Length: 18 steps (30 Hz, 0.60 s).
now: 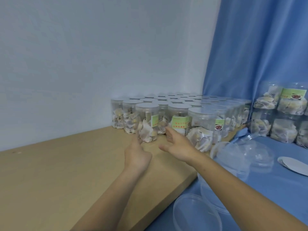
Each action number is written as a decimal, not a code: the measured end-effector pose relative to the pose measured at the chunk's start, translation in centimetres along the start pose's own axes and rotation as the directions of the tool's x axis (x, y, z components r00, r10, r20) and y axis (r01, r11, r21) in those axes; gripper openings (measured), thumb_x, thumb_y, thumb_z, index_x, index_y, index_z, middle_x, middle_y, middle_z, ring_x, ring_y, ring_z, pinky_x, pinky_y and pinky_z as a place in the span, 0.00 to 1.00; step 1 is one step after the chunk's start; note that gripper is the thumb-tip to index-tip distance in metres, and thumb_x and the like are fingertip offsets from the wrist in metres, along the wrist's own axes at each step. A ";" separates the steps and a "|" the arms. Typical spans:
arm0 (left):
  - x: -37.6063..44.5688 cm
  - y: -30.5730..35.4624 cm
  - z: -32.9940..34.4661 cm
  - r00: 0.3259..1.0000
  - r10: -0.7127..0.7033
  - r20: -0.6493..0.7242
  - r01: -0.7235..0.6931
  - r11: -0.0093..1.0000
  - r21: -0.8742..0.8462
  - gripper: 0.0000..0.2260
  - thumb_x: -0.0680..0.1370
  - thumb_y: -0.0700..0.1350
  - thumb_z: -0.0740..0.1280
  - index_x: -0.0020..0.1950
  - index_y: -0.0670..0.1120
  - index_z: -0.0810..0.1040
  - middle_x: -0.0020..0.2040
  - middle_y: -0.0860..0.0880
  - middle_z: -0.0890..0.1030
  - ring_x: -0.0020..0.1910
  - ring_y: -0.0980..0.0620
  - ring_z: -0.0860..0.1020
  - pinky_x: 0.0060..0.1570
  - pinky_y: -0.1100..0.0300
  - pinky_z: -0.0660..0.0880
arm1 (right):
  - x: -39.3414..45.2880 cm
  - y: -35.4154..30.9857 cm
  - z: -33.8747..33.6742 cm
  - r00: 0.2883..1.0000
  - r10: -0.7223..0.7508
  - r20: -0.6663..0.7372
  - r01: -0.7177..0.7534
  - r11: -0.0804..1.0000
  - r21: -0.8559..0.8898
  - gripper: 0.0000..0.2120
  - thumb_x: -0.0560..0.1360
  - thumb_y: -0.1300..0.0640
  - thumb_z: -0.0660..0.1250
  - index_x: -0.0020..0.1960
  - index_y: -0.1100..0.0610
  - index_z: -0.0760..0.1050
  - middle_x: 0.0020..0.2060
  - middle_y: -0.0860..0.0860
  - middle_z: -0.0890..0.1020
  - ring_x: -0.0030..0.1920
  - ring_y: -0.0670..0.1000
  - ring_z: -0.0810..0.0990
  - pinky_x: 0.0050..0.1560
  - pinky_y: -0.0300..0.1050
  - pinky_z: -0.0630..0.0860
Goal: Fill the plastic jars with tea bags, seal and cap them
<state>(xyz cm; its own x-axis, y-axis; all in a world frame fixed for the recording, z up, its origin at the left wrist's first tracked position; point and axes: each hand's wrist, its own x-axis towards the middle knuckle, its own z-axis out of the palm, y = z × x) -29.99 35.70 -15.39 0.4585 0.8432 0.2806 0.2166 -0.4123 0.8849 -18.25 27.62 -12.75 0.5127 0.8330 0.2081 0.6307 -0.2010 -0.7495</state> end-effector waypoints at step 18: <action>-9.2 17.4 13.7 0.904 0.379 0.199 -0.355 0.924 -0.146 0.13 0.74 0.38 0.63 0.57 0.48 0.77 0.47 0.52 0.78 0.41 0.56 0.72 0.31 0.78 0.65 | -13.3 1.5 -17.0 0.915 0.035 -0.401 -0.037 0.999 0.002 0.14 0.76 0.54 0.65 0.61 0.55 0.74 0.57 0.53 0.80 0.57 0.53 0.79 0.61 0.53 0.73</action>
<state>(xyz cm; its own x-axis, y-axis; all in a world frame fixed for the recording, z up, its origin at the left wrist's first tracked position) -18.60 16.04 -7.64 0.6681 0.5374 0.5146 -0.0884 -0.6294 0.7720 -14.21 7.45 -5.95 0.7250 0.5487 0.4164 0.6099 -0.2306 -0.7582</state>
